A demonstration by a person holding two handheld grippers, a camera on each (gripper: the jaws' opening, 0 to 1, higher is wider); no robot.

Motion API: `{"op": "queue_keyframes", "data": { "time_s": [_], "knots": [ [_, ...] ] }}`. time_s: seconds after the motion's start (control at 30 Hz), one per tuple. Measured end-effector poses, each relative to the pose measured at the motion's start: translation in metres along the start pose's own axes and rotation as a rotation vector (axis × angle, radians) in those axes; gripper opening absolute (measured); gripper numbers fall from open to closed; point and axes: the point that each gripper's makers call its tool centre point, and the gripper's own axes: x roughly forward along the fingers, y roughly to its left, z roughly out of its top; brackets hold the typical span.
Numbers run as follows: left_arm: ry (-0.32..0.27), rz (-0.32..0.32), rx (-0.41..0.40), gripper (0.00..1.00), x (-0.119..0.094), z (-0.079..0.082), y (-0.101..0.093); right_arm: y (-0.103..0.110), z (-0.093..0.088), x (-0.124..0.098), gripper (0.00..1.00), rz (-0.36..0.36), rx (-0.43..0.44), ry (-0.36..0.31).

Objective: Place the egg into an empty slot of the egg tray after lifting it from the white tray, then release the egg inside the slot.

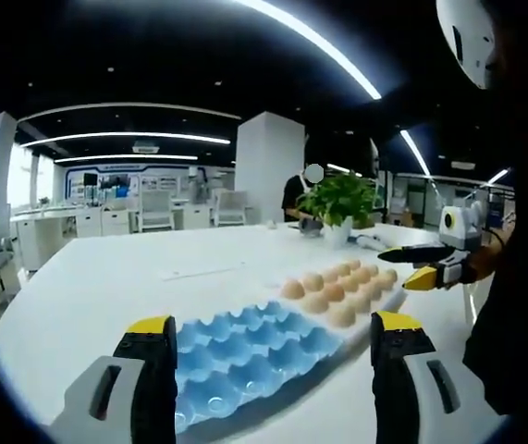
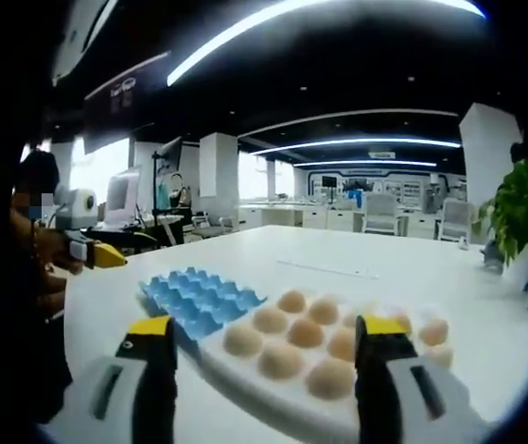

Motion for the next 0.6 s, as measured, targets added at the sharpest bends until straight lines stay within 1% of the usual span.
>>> {"op": "queue_keyframes", "data": {
  "time_s": [0.17,0.2,0.33,0.6],
  "knots": [
    [0.002,-0.008,0.015,0.85,0.0000,-0.0011,-0.0008,-0.0030,-0.0002,0.0006,0.80,-0.008,0.005,-0.004],
    [0.003,-0.009,0.018,0.85,0.0003,-0.0011,-0.0010,-0.0031,-0.0017,0.0007,0.80,-0.008,0.002,0.004],
    [0.001,0.003,0.040,0.88,0.0006,-0.0005,0.0016,-0.0030,-0.0028,0.0007,0.80,-0.008,0.004,0.005],
    [0.013,-0.011,0.026,0.86,0.0015,-0.0028,0.0005,-0.0026,-0.0056,0.0021,0.79,-0.005,0.002,0.015]
  ]
}}
